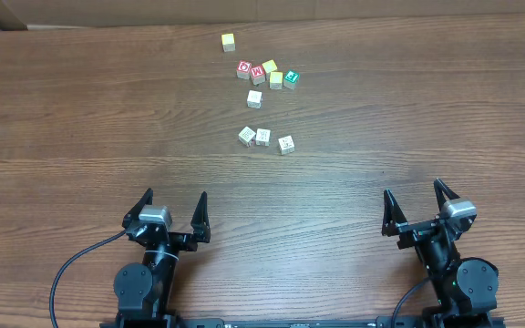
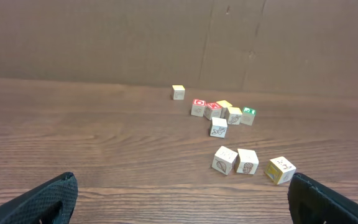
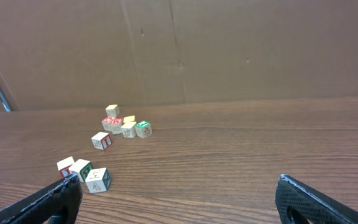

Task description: Flip 4 blocks

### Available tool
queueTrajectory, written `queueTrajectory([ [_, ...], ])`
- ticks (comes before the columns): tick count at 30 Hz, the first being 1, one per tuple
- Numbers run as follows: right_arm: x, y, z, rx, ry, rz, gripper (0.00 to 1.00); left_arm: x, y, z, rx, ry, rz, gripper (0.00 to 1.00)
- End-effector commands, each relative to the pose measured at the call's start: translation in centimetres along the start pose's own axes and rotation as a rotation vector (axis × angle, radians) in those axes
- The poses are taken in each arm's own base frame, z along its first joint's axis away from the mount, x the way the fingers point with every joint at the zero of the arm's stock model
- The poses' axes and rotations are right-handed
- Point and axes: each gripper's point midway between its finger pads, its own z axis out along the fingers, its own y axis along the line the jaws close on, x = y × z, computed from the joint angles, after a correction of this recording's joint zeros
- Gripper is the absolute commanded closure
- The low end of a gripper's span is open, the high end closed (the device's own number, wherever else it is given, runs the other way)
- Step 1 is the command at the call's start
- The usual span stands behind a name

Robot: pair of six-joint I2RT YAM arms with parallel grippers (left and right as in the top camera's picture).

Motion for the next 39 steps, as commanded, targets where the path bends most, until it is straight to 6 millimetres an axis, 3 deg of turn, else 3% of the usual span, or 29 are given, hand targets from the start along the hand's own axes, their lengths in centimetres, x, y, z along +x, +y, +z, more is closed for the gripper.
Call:
queueTrajectory([
  [1, 0.29, -0.19, 0.04, 0.006, 0.001, -0.003, 0.0, -0.01, 0.31, -0.04, -0.016, -0.005, 0.022, 0.0],
  [33, 0.29, -0.19, 0.04, 0.006, 0.001, -0.003, 0.0, -0.04, 0.24, -0.04, -0.013, -0.007, 0.018, 0.0],
  [39, 0.29, -0.19, 0.04, 0.006, 0.001, -0.003, 0.0, -0.81, 0.19, -0.12, -0.013, -0.029, 0.02, 0.0],
])
